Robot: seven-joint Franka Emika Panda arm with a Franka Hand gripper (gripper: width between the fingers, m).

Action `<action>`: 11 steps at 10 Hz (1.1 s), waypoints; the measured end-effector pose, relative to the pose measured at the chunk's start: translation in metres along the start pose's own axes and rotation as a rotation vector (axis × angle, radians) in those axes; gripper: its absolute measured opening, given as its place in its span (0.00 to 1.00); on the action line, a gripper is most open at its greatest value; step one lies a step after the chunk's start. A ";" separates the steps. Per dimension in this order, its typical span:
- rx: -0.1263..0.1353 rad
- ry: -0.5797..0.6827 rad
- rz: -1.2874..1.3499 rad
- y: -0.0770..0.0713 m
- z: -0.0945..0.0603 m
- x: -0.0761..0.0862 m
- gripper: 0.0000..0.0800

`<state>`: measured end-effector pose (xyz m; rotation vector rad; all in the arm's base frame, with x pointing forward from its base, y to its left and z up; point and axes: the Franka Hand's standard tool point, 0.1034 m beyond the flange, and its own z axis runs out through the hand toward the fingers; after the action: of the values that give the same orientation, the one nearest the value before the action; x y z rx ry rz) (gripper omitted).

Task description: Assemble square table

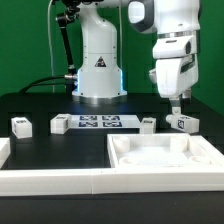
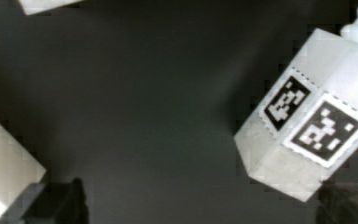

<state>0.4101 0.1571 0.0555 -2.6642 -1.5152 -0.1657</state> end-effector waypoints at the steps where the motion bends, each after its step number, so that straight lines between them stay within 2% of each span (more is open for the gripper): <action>1: 0.000 0.000 0.000 0.000 0.000 0.000 0.81; 2: -0.002 0.003 0.017 0.000 0.000 0.000 0.81; 3: -0.017 0.030 0.144 -0.007 -0.002 0.004 0.81; 4: -0.015 0.037 0.241 -0.015 0.000 0.008 0.81; 11: -0.001 0.007 0.282 -0.020 0.004 0.009 0.81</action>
Offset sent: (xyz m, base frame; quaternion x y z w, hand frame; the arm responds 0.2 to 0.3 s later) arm -0.0057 -0.0035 -0.0031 -0.0827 -0.0037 0.2438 0.9663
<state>0.3979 0.1750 0.0533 -2.8350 -1.1198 -0.1578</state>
